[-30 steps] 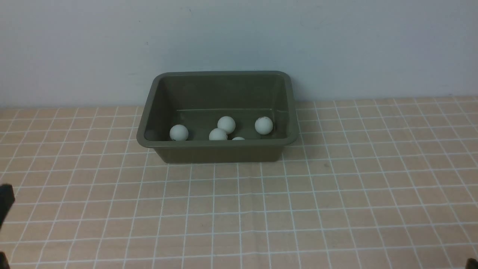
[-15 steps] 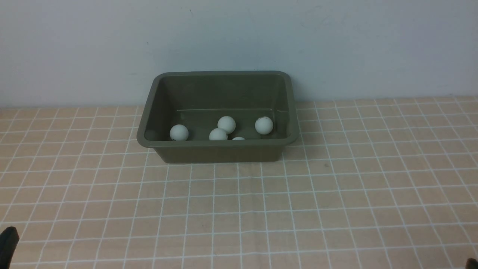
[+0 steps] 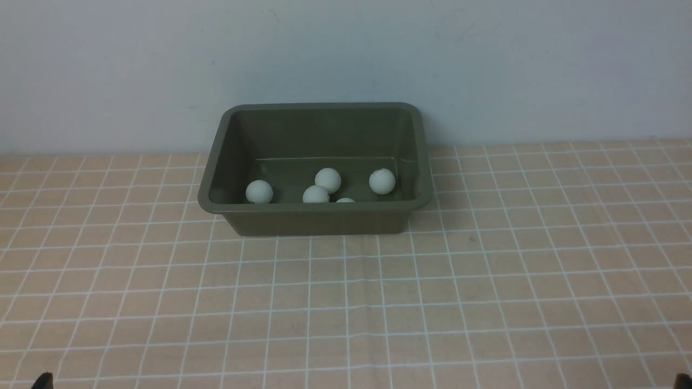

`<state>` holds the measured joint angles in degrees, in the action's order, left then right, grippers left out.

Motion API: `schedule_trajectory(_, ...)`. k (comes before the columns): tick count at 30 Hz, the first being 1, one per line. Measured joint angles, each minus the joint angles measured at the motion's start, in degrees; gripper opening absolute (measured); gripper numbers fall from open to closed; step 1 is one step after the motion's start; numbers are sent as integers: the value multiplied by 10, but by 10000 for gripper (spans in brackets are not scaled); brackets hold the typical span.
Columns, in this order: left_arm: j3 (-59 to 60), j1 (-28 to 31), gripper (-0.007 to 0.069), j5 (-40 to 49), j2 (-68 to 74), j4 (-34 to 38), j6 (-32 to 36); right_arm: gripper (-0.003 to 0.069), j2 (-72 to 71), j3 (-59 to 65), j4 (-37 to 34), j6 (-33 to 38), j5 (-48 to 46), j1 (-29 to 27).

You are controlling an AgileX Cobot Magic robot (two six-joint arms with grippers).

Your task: Put the table tennis balls into the box on the light coffee tablecloth.

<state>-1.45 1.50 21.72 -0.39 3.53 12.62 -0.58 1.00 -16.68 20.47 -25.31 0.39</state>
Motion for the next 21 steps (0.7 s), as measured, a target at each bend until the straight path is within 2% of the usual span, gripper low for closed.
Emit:
schedule_trajectory(5, 20, -5, 403, 0, -2, -2, -8, 467, 0, 0, 0, 0, 0, 0)
schedule_trajectory(15, 30, -20, 403, 6, -3, -52, -92, 467, 0, 0, 0, 0, 0, 0)
schedule_trajectory(21, 30, -20, 403, 6, -3, -56, -102, 467, 0, 0, 0, 0, 0, 0)
